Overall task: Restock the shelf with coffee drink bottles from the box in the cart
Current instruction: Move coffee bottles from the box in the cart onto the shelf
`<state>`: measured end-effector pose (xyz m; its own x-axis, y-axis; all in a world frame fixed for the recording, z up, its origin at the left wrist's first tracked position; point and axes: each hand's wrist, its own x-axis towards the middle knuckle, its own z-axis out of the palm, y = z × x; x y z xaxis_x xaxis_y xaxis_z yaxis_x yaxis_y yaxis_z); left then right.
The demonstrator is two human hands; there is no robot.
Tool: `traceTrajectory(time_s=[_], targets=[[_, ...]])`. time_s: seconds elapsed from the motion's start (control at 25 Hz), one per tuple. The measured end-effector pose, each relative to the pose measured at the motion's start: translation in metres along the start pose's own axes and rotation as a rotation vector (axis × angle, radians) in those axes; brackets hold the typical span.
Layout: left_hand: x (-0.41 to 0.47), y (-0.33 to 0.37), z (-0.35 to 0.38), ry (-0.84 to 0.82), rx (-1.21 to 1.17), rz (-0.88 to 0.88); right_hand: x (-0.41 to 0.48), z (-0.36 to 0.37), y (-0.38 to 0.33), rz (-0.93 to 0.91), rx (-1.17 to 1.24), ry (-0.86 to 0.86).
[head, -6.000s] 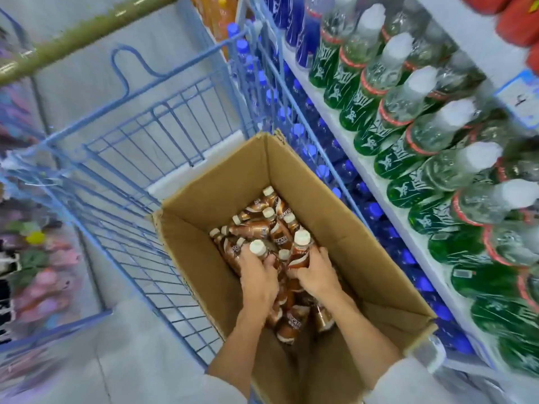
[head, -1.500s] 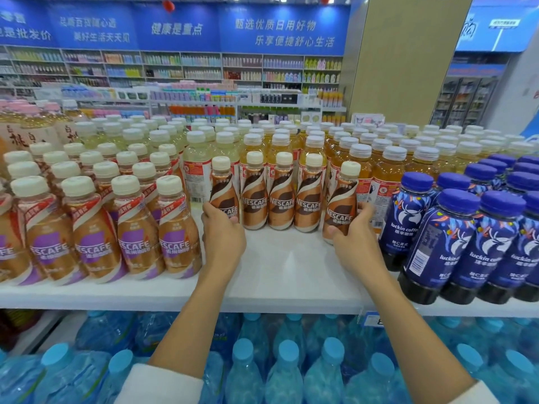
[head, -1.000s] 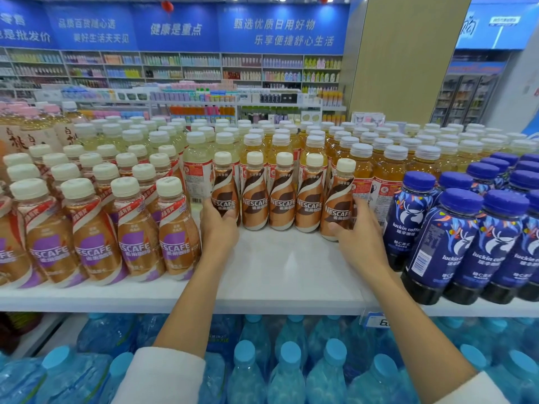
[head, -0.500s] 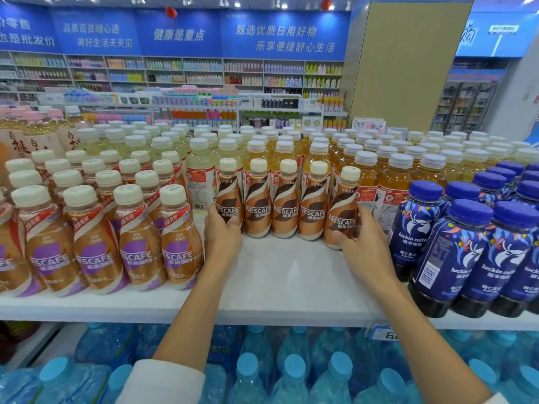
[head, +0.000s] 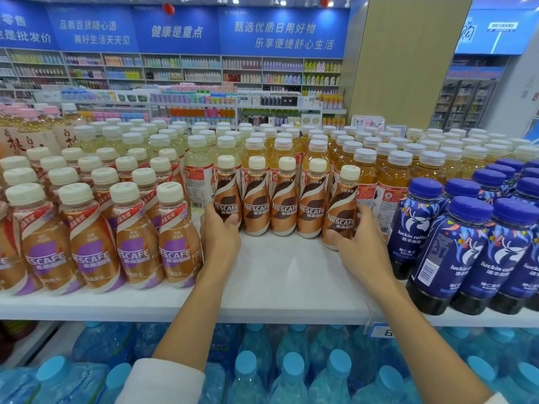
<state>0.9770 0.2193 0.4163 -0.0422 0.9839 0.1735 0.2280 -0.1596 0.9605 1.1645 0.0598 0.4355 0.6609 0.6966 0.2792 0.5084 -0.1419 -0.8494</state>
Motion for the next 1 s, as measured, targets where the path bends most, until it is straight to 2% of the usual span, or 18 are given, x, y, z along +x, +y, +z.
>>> traceTrajectory(time_s=[0.16, 0.4, 0.6, 1.0], targets=[[0.001, -0.001, -0.002, -0.008, -0.012, 0.0, -0.014, 0.005, -0.004, -0.015, -0.025, -0.027], [-0.005, 0.0, -0.004, -0.023, 0.0, 0.008, -0.029, 0.041, -0.029, -0.119, -0.031, -0.183], [-0.018, 0.01, -0.009, -0.051, 0.004, 0.003, -0.03, 0.067, -0.04, -0.165, -0.019, -0.23], [-0.086, 0.009, -0.043, -0.261, 0.108, 0.056, -0.031, 0.089, -0.049, -0.214, 0.078, -0.267]])
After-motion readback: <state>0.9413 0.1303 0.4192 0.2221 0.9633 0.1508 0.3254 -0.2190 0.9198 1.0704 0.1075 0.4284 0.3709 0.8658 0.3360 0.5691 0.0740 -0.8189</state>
